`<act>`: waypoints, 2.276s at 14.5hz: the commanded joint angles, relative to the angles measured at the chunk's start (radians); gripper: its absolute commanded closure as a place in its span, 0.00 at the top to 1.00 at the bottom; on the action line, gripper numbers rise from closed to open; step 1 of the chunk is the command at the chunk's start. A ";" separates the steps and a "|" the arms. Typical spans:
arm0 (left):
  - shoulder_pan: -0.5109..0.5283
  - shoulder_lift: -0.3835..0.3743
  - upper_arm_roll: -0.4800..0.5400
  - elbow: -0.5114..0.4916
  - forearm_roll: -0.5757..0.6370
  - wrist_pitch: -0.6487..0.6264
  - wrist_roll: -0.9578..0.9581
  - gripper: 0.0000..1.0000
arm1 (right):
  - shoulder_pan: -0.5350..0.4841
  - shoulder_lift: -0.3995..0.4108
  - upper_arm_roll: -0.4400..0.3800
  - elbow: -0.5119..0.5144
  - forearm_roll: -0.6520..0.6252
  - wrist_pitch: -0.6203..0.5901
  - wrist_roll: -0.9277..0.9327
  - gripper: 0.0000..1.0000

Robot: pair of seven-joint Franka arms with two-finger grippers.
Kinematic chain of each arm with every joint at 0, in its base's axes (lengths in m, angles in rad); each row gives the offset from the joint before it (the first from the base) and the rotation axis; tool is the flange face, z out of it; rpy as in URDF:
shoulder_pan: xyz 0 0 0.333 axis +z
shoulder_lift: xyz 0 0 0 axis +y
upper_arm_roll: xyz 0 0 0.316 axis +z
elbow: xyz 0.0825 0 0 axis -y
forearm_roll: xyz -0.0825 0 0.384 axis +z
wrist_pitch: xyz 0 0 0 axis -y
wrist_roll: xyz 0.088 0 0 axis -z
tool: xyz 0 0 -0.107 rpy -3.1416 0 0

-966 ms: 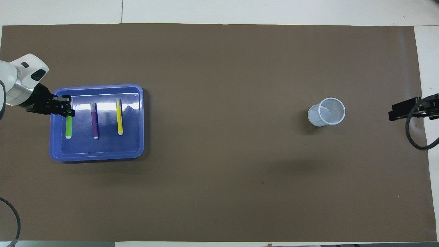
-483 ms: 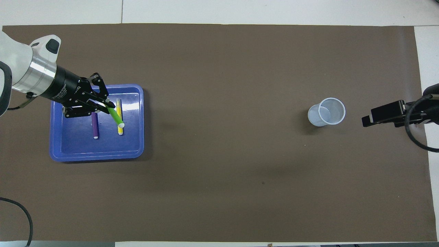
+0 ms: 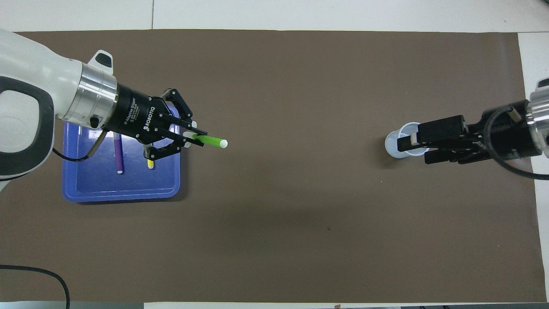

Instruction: Transfer and insert pens with both arms

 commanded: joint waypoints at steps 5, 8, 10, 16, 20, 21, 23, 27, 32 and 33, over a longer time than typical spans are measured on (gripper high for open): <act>-0.141 -0.103 -0.002 -0.192 -0.154 0.281 -0.291 0.00 | 0.191 -0.048 0.003 -0.080 0.089 0.238 0.217 1.00; -0.184 -0.108 -0.002 -0.196 -0.193 0.319 -0.326 0.00 | 0.268 -0.059 0.003 -0.114 0.087 0.343 0.229 1.00; -0.215 -0.112 -0.002 -0.212 -0.194 0.351 -0.334 0.00 | 0.286 -0.064 0.005 -0.137 0.086 0.392 0.226 1.00; -0.223 -0.120 -0.002 -0.224 -0.196 0.381 -0.388 0.00 | 0.343 -0.073 0.026 -0.206 0.084 0.613 0.209 0.89; -0.217 -0.120 -0.002 -0.224 -0.200 0.388 -0.392 0.00 | 0.346 -0.082 0.026 -0.218 0.073 0.596 0.154 0.88; -0.215 -0.120 -0.002 -0.224 -0.200 0.390 -0.398 0.00 | 0.345 -0.084 0.026 -0.220 0.073 0.596 0.148 0.84; -0.212 -0.120 -0.002 -0.224 -0.203 0.393 -0.398 0.00 | 0.345 -0.082 0.026 -0.218 0.073 0.610 0.145 0.74; -0.211 -0.120 -0.002 -0.224 -0.214 0.399 -0.400 0.00 | 0.345 -0.064 0.026 -0.209 0.073 0.628 0.111 0.66; -0.212 -0.120 -0.002 -0.230 -0.216 0.413 -0.400 0.00 | 0.365 -0.042 0.028 -0.205 0.073 0.699 0.115 0.66; -0.212 -0.120 -0.002 -0.230 -0.216 0.417 -0.400 0.00 | 0.385 -0.030 0.028 -0.205 0.073 0.729 0.117 0.66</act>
